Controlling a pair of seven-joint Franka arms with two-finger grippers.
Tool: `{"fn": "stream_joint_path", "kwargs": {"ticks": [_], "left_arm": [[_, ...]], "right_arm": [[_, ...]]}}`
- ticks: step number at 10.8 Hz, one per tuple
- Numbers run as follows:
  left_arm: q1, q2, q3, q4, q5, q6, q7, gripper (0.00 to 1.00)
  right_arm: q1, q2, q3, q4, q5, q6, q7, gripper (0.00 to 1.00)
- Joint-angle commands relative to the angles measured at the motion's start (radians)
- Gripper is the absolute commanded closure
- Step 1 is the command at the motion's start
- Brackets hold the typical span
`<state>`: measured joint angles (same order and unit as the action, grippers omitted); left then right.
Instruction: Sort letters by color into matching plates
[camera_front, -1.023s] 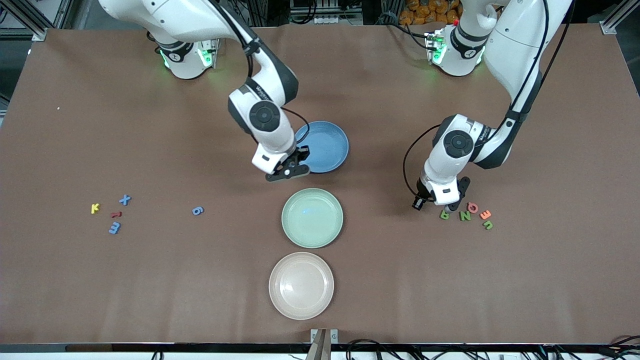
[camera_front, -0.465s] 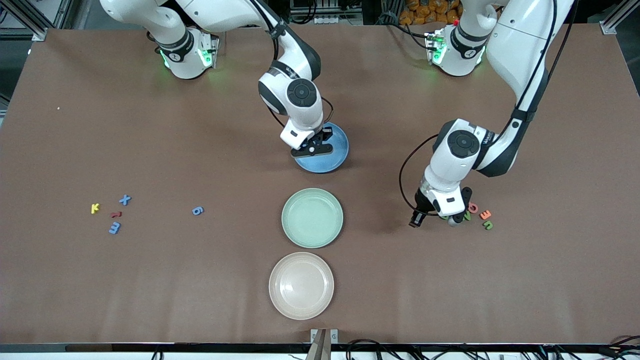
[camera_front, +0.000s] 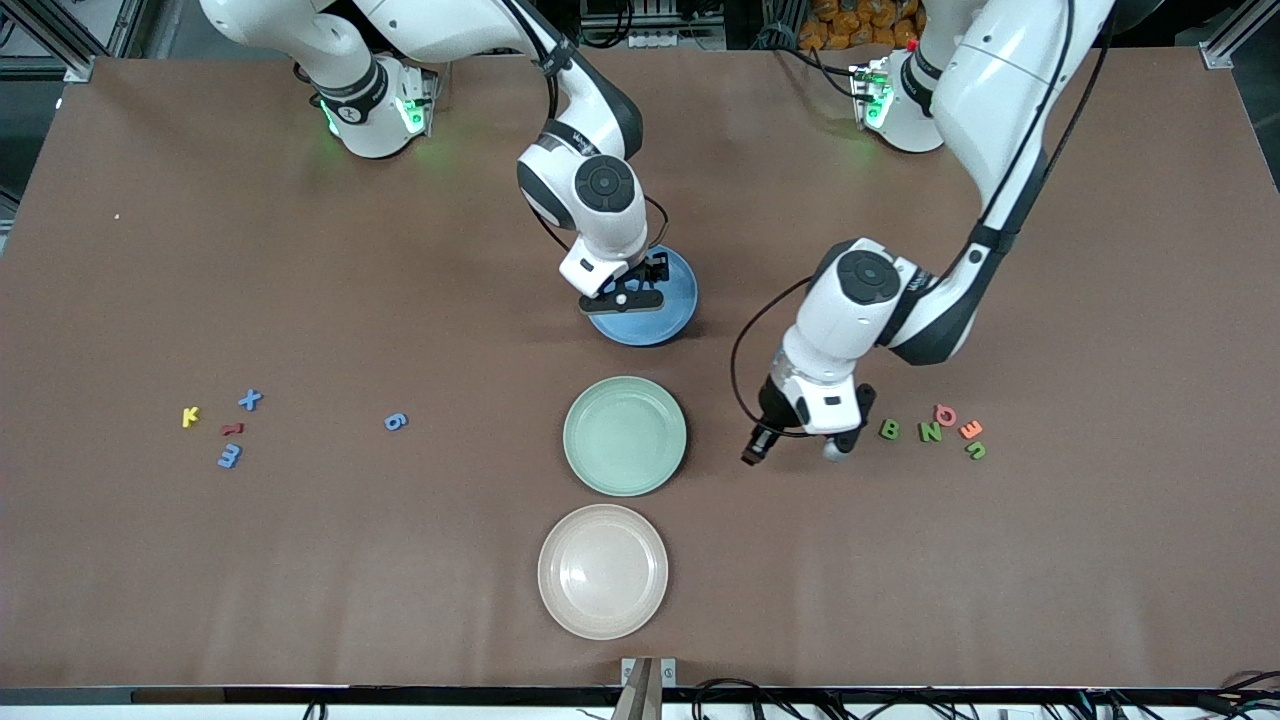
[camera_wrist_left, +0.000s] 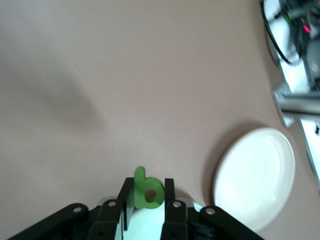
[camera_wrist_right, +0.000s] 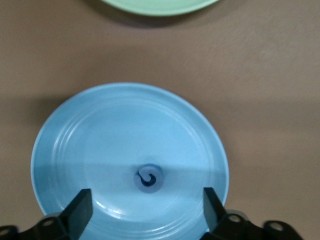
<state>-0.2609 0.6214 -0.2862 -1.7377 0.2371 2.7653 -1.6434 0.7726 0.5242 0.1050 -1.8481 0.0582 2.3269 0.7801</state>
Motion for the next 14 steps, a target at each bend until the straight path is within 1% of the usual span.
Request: {"fn": "stream_joint_path", "kwargs": {"ticks": [1,2,3,4,5,6,7,8,9,10,11,12,13,14], "left_arm": [[-0.113,0.099,-0.004,0.112,-0.016,0.054,0.020,1.00],[-0.154,0.131,-0.002,0.116,-0.015,0.121,0.033,1.00],[-0.194,0.150,0.002,0.116,-0.003,0.161,0.034,1.00],[-0.210,0.153,0.005,0.116,0.013,0.175,0.054,1.00],[-0.209,0.153,0.005,0.116,0.013,0.175,0.071,1.00],[-0.213,0.159,0.007,0.118,0.013,0.175,0.082,1.00],[-0.224,0.169,0.007,0.124,0.013,0.175,0.083,1.00],[-0.234,0.172,0.016,0.130,0.014,0.175,0.085,0.42],[-0.239,0.176,0.027,0.130,0.016,0.175,0.088,0.00],[-0.236,0.169,0.035,0.130,0.016,0.174,0.089,0.00],[-0.230,0.167,0.039,0.127,0.018,0.168,0.089,0.00],[-0.228,0.158,0.071,0.119,0.019,0.156,0.089,0.00],[-0.227,0.152,0.100,0.119,0.018,0.093,0.085,0.00],[-0.224,0.147,0.134,0.119,0.019,-0.012,0.089,0.00]], "right_arm": [[-0.033,-0.027,-0.045,0.032,-0.004,-0.034,0.019,0.00],[-0.061,-0.058,-0.056,0.033,-0.004,-0.035,0.016,0.00],[-0.108,-0.099,-0.059,0.030,-0.006,-0.053,0.011,0.00],[-0.168,-0.149,-0.051,0.024,-0.011,-0.082,-0.007,0.00],[-0.236,-0.211,-0.041,0.017,-0.011,-0.139,-0.039,0.00],[-0.304,-0.266,-0.033,0.018,-0.011,-0.241,-0.097,0.00],[-0.376,-0.308,-0.034,0.014,-0.012,-0.317,-0.193,0.00],[-0.451,-0.329,-0.034,0.009,-0.012,-0.345,-0.305,0.00],[-0.511,-0.342,-0.034,-0.011,-0.012,-0.339,-0.381,0.00],[-0.583,-0.345,-0.033,-0.020,-0.012,-0.334,-0.428,0.00],[-0.661,-0.392,-0.018,-0.064,-0.003,-0.348,-0.535,0.00],[-0.743,-0.430,0.013,-0.139,0.000,-0.333,-0.639,0.00],[-0.790,-0.429,0.019,-0.149,0.002,-0.330,-0.679,0.00],[-0.838,-0.426,0.037,-0.163,0.000,-0.328,-0.683,0.00]]}}
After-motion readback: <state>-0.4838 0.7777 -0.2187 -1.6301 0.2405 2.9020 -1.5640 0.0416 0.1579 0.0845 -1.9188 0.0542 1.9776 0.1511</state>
